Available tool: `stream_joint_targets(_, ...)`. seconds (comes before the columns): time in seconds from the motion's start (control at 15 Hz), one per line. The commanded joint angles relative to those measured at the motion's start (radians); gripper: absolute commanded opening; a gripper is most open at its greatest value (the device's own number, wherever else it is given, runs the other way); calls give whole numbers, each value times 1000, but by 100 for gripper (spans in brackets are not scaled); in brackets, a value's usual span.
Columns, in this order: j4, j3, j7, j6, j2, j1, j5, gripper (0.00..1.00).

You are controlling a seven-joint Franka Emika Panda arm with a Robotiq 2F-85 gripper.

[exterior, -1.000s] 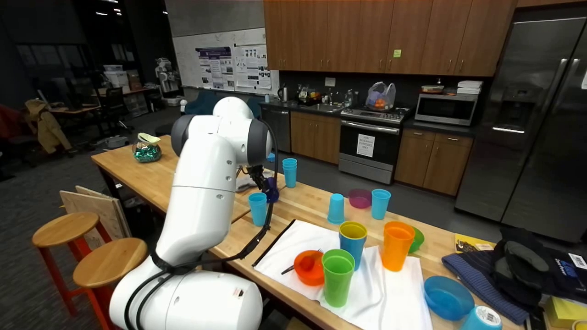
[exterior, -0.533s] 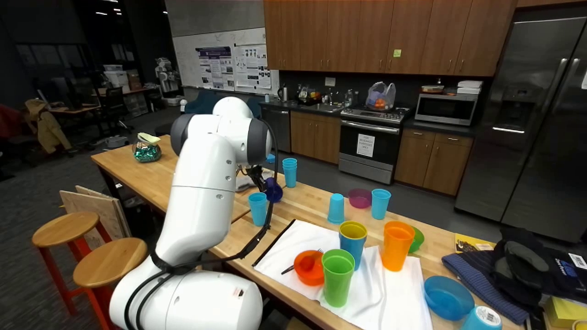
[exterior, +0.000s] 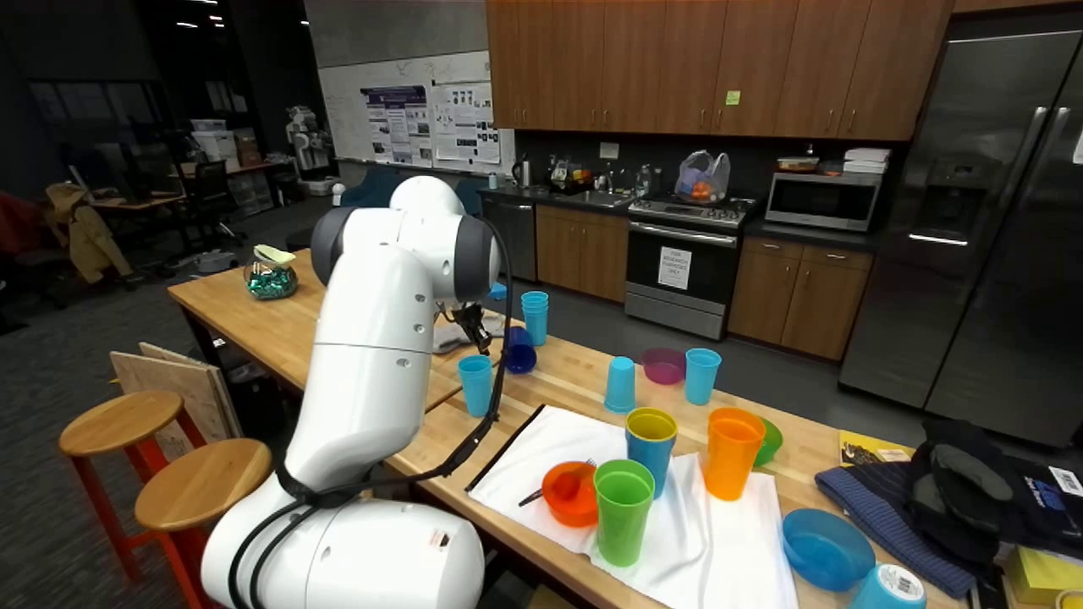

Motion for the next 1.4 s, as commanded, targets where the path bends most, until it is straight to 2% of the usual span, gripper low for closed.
stream_joint_targets(0.0, -30, 4, -9, 1, -35, -10, 4, 27)
stream_joint_targets(0.07, 6, 0, -1, -4, 2, 1, 1, 6)
stream_joint_targets(0.27, 6, 0, -1, -4, 2, 1, 1, 25)
stream_joint_targets(0.33, 6, 0, -1, -4, 1, 1, 1, 27)
stream_joint_targets(0.4, 6, 0, -1, -4, 1, 1, 1, 52)
stream_joint_targets(0.47, 10, 17, -10, 31, 13, -8, 22, 52)
stream_joint_targets(0.6, 3, 63, -65, 97, 24, -42, 88, 62)
stream_joint_targets(0.8, -2, 104, -117, 139, 36, -60, 173, 82)
stream_joint_targets(0.93, -22, 108, -113, 116, 14, -62, 209, 96)
stream_joint_targets(1.07, -60, 104, -99, 71, -32, -75, 238, 100)
stream_joint_targets(1.33, -149, 77, -29, -41, -144, -84, 253, 100)
